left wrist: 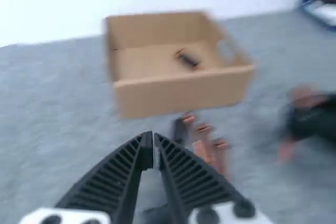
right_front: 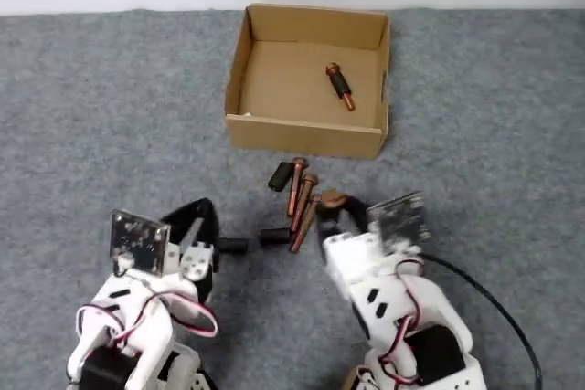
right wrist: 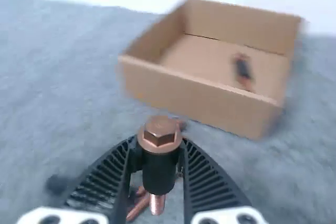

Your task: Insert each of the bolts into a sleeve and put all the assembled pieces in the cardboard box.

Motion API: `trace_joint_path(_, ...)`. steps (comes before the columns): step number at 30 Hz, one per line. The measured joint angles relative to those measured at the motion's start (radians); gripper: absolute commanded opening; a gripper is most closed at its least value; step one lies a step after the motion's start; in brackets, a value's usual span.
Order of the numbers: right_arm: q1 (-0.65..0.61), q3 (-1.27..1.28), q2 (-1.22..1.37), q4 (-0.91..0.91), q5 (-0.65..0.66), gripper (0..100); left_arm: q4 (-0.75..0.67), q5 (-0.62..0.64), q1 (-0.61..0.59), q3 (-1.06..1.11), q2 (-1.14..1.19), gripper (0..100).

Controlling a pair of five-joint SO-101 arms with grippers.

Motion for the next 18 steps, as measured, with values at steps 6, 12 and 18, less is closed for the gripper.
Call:
trace_joint_path(6,0.071,-0.015,0.037,0.048,-0.038,0.8,-0.121,-0.087,-0.166,0.255,0.011,1)
trace_joint_path(12,0.117,-0.186,0.275,0.040,-0.060,0.8,-0.175,-0.118,-0.226,0.377,0.012,1)
trace_joint_path(18,0.170,-0.474,0.678,-0.068,-0.115,0.8,-0.175,-0.167,-0.229,0.377,0.012,1)
